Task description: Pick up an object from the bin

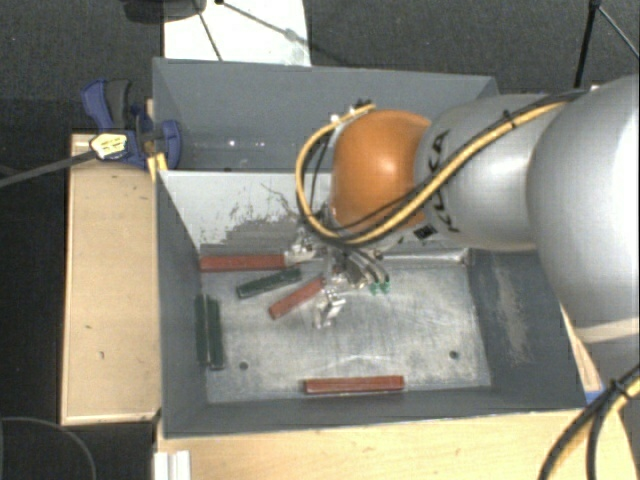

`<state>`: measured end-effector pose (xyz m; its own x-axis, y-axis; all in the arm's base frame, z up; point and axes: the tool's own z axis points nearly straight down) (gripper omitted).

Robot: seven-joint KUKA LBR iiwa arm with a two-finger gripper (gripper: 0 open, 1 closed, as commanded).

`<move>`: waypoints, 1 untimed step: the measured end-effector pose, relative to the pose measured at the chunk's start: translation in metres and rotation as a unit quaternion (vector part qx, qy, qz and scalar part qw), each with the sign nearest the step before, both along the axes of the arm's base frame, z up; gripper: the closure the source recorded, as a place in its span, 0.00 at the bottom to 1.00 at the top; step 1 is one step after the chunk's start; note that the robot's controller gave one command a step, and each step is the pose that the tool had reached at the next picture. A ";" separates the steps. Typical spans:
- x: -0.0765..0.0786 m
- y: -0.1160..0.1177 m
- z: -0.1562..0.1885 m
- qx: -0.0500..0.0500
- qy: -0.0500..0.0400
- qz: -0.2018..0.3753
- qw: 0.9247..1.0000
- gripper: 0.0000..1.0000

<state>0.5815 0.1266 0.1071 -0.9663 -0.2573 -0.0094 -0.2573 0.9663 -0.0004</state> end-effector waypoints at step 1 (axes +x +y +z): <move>-0.002 0.004 -0.029 0.002 -0.009 0.026 1.000 0.00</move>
Offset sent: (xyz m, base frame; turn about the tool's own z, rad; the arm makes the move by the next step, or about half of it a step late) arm -0.0184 -0.0066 -0.0371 0.0121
